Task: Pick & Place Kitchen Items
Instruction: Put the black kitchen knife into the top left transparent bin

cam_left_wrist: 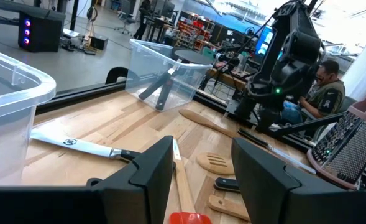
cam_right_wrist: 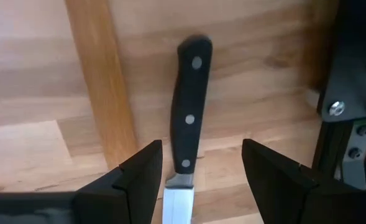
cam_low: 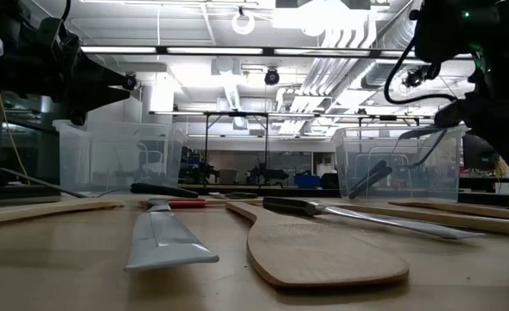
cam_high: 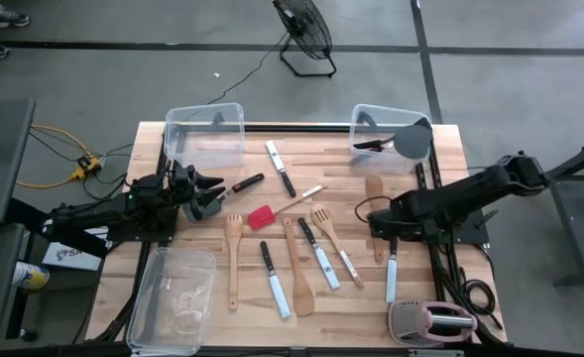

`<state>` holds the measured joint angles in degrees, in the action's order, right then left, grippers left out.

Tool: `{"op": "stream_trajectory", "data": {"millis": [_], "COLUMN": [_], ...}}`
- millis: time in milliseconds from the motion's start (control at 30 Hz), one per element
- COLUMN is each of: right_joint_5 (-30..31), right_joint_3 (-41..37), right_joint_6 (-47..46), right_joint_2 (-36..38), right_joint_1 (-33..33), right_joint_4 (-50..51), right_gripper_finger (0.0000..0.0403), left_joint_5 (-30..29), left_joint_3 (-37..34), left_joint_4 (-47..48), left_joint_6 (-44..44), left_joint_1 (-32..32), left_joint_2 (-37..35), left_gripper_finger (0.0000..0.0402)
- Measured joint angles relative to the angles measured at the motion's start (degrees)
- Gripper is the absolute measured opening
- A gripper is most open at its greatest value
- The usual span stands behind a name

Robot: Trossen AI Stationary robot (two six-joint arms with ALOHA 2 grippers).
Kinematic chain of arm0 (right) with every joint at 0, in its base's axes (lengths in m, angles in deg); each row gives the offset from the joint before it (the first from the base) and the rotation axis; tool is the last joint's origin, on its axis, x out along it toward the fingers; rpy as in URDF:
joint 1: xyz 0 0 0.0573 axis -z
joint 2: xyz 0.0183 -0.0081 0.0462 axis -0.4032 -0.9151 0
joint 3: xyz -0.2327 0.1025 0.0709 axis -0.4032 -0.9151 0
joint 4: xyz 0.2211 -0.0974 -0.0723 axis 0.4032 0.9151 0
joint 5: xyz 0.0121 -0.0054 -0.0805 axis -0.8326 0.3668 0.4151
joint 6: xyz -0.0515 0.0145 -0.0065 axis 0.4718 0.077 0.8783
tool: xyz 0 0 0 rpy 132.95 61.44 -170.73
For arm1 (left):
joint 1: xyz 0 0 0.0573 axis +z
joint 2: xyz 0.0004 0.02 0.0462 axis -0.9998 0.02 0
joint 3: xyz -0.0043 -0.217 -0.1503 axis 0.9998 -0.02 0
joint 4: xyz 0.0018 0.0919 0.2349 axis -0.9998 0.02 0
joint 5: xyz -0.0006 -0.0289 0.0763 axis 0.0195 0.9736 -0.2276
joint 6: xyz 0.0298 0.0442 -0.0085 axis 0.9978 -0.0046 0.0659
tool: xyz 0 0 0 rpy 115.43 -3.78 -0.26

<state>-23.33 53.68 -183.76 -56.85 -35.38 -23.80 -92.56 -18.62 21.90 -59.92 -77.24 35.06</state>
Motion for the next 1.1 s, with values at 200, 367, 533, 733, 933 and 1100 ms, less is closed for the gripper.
{"op": "stream_trajectory", "data": {"millis": [200, 367, 533, 733, 933, 1100], "right_joint_5": [-2.3, -2.5, -2.5, -1.3, -2.3, -1.3], "right_joint_3": [0.0, 0.0, 0.0, -0.3, -3.6, -5.3], "right_joint_6": [-0.9, -2.3, -4.9, -7.3, -7.6, -8.3], "right_joint_2": [-3.2, -3.8, -3.8, -3.8, -3.8, -3.8], "right_joint_1": [-1.2, -2.3, -4.1, -5.6, -5.7, -5.7], "right_joint_4": [-0.8, -1.0, -1.6, -3.6, -9.3, -11.0], "right_gripper_finger": [0.0213, 0.0213, 0.0213, 0.0213, 0.0213, 0.0212], "left_joint_5": [0.0, 0.0, 0.0, 0.0, 0.0, 0.0], "left_joint_3": [0.0, 0.0, 0.0, 0.0, 0.0, 0.0], "left_joint_4": [0.0, 0.0, 0.0, 0.0, 0.0, 0.0], "left_joint_6": [0.0, 0.0, 0.0, 0.0, 0.0, 0.0], "left_joint_1": [0.0, 0.0, 0.0, 0.0, 0.0, 0.0], "left_joint_2": [0.0, 0.0, 0.0, 0.0, 0.0, 0.0], "left_gripper_finger": [0.0163, 0.0163, 0.0163, 0.0163, 0.0163, 0.0163]}}
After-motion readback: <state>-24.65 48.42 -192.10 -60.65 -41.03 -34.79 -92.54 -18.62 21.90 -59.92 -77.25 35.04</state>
